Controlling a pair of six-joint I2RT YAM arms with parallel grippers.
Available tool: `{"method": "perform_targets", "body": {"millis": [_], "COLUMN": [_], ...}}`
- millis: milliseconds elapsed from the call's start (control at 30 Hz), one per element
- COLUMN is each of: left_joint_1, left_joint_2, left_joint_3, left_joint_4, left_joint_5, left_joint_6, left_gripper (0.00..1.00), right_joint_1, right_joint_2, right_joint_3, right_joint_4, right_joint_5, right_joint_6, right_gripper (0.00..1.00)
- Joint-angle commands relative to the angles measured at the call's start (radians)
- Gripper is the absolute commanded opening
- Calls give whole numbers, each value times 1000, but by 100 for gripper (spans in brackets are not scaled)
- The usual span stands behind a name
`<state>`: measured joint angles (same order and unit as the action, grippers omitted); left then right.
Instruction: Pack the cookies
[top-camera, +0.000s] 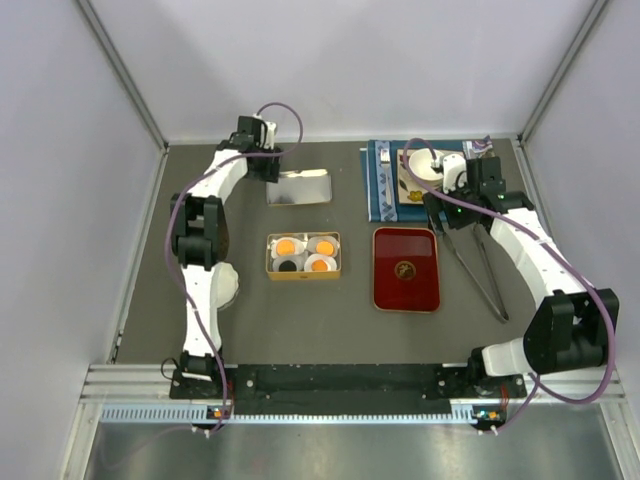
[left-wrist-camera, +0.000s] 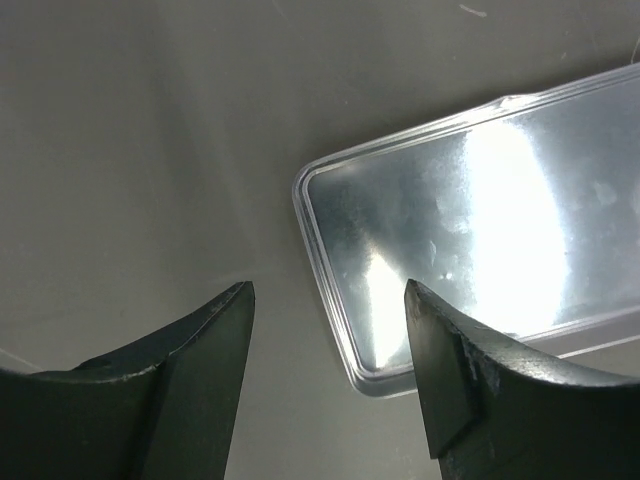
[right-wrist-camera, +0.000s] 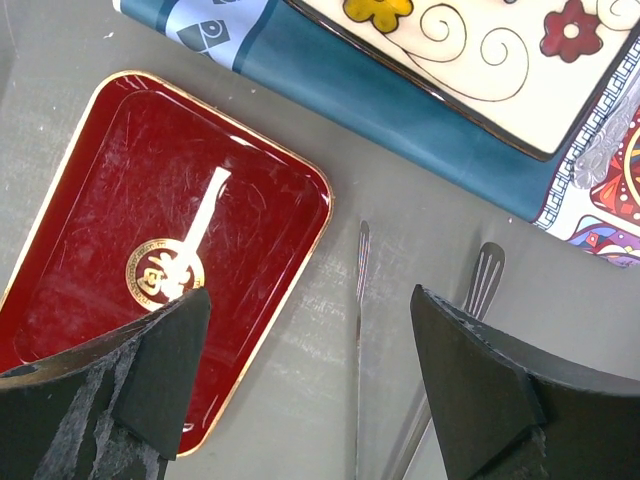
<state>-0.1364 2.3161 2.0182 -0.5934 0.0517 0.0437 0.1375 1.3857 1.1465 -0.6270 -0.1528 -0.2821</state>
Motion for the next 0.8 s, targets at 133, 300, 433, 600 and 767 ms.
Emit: {"method": "perform_targets", "body": {"millis": [133, 300, 433, 600, 767], "left_joint_1": [-2, -2, -2, 4, 9], "left_joint_2": [84, 114, 155, 174, 180], "left_joint_3": [178, 220, 264, 269, 267], "left_joint_4": [-134, -175, -223, -243, -243], "left_joint_5": [-79, -56, -24, -4, 10], "left_joint_6": [-16, -16, -22, -36, -41], "left_gripper": [62, 58, 55, 52, 48], "right_joint_1": [13, 14, 14, 14, 14], "right_joint_2": [-4, -5, -7, -10, -16], "right_joint_3": [21, 9, 5, 1, -16], "right_joint_4": [49, 55, 55, 53, 56], "right_joint_5": [-17, -28, -31, -39, -47], "right_joint_6": [14, 15, 17, 18, 18], "right_gripper": [81, 81, 80, 80, 80]}}
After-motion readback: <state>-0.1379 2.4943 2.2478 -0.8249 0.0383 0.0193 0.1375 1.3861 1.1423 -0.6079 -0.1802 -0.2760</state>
